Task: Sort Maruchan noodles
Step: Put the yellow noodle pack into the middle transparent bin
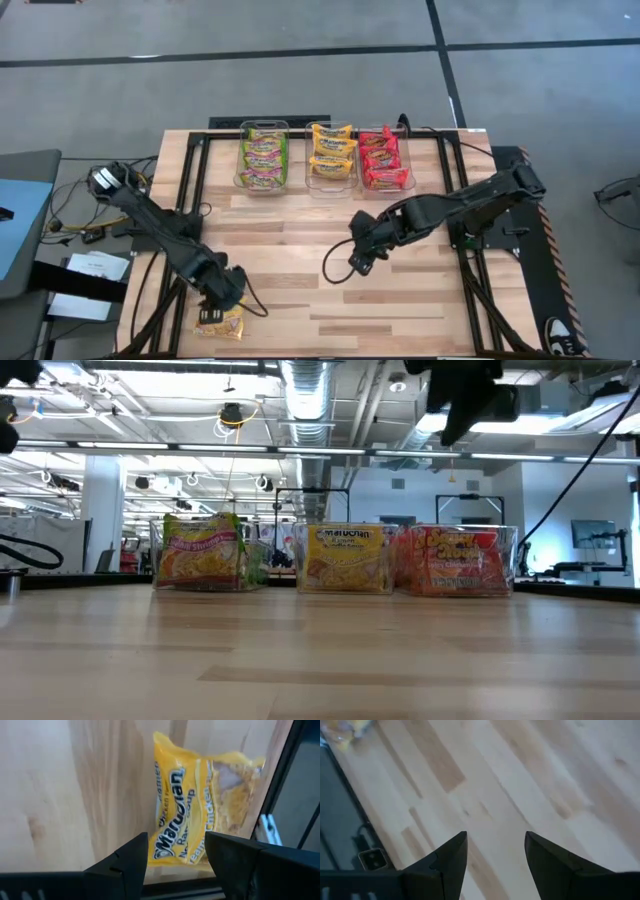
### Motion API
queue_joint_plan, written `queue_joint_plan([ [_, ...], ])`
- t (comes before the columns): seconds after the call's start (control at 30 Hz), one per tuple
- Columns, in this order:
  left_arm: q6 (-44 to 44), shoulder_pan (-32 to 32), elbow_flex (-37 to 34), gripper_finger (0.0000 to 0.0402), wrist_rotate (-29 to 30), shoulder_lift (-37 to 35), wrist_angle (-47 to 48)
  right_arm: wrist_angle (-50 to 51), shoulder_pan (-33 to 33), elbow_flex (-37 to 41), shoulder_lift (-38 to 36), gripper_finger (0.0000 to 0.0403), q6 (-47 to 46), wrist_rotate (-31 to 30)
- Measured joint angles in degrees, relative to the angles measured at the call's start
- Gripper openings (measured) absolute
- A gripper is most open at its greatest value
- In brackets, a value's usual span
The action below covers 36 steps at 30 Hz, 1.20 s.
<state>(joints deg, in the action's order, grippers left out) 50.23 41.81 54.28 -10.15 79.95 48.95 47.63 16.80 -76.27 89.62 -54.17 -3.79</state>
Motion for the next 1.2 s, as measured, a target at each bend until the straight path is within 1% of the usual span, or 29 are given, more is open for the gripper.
queue_joint_plan([
  [0.1, -1.6, 0.5, 0.0, 0.0183, -1.4, 3.5, -0.5, -3.0, 0.0, -0.3, 1.0, 0.0222, 0.1, 1.0],
  [0.17, -2.5, 0.7, 0.0, 0.0183, -2.6, 5.4, -0.6, -2.9, 0.0, -0.1, 1.1, 0.0222, 0.1, 1.5],
  [0.23, -3.8, 0.9, 0.0, 0.0183, -2.7, 7.6, -1.0, -4.9, 0.0, -0.2, 1.3, 0.0222, 0.1, 1.6],
  [0.47, -4.7, 0.9, 0.1, 0.0183, -2.6, 14.2, -1.3, -6.0, 0.0, -0.1, 0.4, 0.0217, 0.5, 2.0],
  [0.63, -4.3, 0.8, 0.3, 0.0183, -5.6, 16.6, -3.1, -6.4, 0.0, -0.2, 0.2, 0.0209, 0.6, 2.0],
  [0.73, -4.2, 0.9, 0.2, 0.0175, -6.0, 16.7, -5.9, -6.4, 0.0, -0.2, 0.2, 0.0204, 0.6, 2.0],
  [0.8, -4.1, 0.9, 0.2, 0.0158, -6.2, 16.7, -8.0, -6.4, 0.1, -0.2, 0.2, 0.0202, 0.6, 2.0],
  [0.87, -4.2, 0.9, 0.2, 0.0130, -6.6, 16.7, -9.8, -6.4, 0.1, -0.2, 0.2, 0.0199, 0.6, 2.0],
  [1.07, -4.8, 0.9, 0.2, 0.0017, -6.2, 16.8, -14.1, -6.4, 0.1, -0.2, 0.2, 0.0192, 0.6, 2.0],
  [1.2, -6.7, 0.5, 0.2, 0.0003, -6.3, 16.9, -14.1, -6.5, 0.1, -0.2, 0.2, 0.0188, 0.6, 2.0],
])
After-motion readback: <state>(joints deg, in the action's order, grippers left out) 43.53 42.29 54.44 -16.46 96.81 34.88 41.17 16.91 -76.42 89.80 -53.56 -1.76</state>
